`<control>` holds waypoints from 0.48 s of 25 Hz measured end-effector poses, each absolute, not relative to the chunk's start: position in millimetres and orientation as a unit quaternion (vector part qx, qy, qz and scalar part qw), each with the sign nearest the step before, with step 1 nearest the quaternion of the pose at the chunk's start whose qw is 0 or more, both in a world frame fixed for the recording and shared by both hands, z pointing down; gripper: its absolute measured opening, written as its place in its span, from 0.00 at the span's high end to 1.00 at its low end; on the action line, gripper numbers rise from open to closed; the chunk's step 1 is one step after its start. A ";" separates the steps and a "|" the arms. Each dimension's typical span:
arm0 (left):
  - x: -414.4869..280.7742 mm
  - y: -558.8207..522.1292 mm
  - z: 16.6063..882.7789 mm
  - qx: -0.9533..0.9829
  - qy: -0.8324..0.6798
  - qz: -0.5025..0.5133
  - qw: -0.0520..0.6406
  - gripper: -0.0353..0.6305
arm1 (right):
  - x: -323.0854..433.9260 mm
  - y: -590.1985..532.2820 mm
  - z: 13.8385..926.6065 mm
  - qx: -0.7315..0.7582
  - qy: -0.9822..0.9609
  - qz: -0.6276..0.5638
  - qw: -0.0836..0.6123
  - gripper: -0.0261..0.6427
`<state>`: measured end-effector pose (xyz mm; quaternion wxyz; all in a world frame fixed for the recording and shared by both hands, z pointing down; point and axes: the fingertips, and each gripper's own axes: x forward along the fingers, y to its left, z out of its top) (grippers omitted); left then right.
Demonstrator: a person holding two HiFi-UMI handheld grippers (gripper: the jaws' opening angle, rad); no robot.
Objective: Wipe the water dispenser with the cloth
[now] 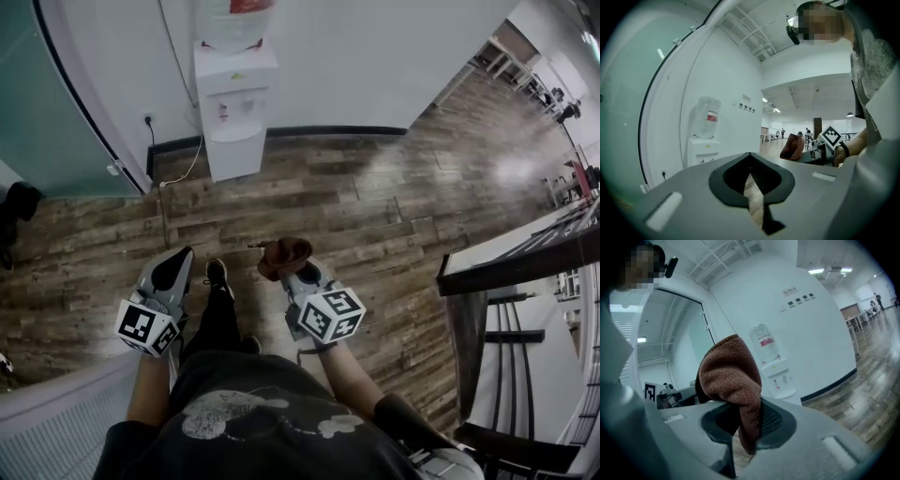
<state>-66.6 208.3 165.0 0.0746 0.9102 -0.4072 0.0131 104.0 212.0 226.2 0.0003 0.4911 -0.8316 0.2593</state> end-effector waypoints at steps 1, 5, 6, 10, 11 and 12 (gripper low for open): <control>-64.2 196.1 169.6 0.913 -0.400 0.012 0.075 0.92 | 105.6 202.2 228.5 0.495 -0.830 0.259 0.004 0.88; -58.3 139.5 178.5 0.923 -0.376 0.003 0.085 0.92 | 106.4 152.1 233.8 0.507 -0.823 0.255 0.018 0.88; -60.1 121.4 178.1 0.923 -0.375 0.001 0.086 0.92 | 104.0 135.5 233.9 0.507 -0.823 0.254 0.020 0.88; -74.5 44.6 183.7 0.924 -0.372 -0.005 0.084 0.92 | 87.7 61.5 229.2 0.510 -0.822 0.251 0.031 0.87; -77.0 27.8 181.1 0.925 -0.370 -0.004 0.085 0.92 | 82.8 44.3 225.3 0.511 -0.823 0.248 0.031 0.88; -79.0 11.6 176.4 0.926 -0.367 -0.003 0.084 0.92 | 77.5 26.9 221.2 0.511 -0.823 0.245 0.030 0.88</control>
